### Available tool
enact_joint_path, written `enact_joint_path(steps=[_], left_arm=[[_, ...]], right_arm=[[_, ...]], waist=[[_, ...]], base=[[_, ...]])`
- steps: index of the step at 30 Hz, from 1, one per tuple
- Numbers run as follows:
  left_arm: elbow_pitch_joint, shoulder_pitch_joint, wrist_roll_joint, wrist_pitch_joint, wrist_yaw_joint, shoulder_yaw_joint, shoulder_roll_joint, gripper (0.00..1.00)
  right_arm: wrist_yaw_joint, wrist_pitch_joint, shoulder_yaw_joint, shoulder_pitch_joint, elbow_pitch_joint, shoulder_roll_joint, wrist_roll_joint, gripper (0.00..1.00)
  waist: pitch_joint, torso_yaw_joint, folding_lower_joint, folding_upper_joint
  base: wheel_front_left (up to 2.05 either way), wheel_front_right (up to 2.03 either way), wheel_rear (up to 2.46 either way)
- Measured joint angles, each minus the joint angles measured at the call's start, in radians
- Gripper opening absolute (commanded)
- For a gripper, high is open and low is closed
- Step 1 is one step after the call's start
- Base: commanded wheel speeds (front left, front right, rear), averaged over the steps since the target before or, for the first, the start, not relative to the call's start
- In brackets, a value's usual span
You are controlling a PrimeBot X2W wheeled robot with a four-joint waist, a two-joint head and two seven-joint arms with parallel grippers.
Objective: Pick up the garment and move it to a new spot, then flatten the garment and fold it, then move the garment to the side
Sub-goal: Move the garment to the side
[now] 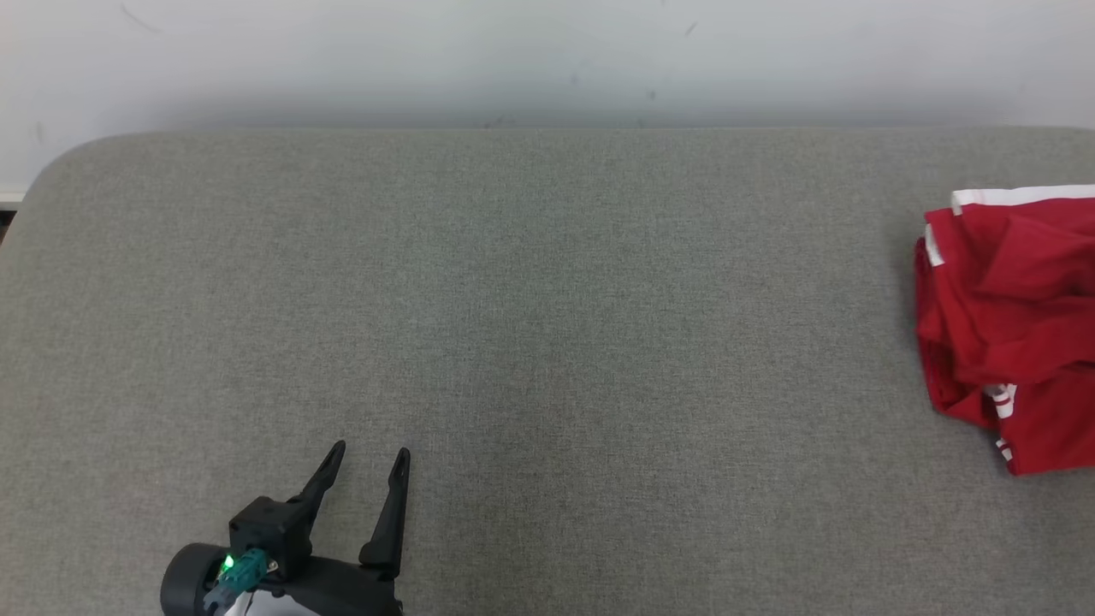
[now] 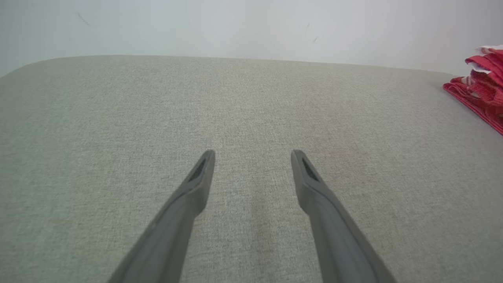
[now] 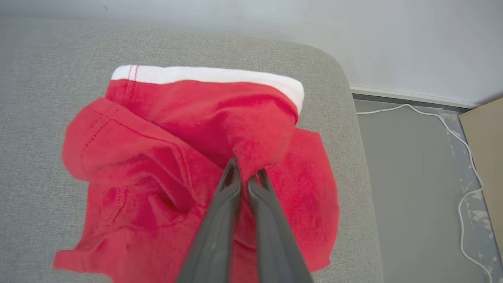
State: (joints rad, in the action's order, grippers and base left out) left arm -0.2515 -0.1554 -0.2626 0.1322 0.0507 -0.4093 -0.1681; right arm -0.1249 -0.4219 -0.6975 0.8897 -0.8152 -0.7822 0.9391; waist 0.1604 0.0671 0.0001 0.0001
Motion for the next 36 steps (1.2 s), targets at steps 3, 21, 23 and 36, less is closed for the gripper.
enact_joint_path(steps=[3,21,23,36], left_arm=[[0.002,-0.006,0.000,0.000,-0.008,-0.003,0.001,1.00],[0.005,-0.059,0.001,-0.010,-0.016,-0.017,0.008,1.00],[0.004,-0.059,0.001,-0.010,-0.016,-0.016,0.008,1.00],[0.000,-0.059,0.001,-0.010,-0.016,-0.015,0.008,1.00]], right_arm=[[0.000,0.007,-0.005,0.006,-0.031,-0.025,-0.005,0.00],[-0.003,0.053,-0.082,0.040,-0.158,-0.046,-0.101,0.00],[-0.003,0.057,-0.084,0.044,-0.164,-0.039,-0.105,0.00],[0.003,0.071,-0.110,0.044,-0.229,-0.018,-0.142,1.00]], waist=[[0.011,0.004,0.0000,0.0000],[0.070,0.043,0.0000,0.0000],[0.070,0.045,0.0001,0.0000],[0.074,0.053,0.0000,0.0000]], base=[[0.00,0.00,0.00],[0.00,0.00,0.00],[0.00,0.00,0.00],[0.00,0.00,0.00]])
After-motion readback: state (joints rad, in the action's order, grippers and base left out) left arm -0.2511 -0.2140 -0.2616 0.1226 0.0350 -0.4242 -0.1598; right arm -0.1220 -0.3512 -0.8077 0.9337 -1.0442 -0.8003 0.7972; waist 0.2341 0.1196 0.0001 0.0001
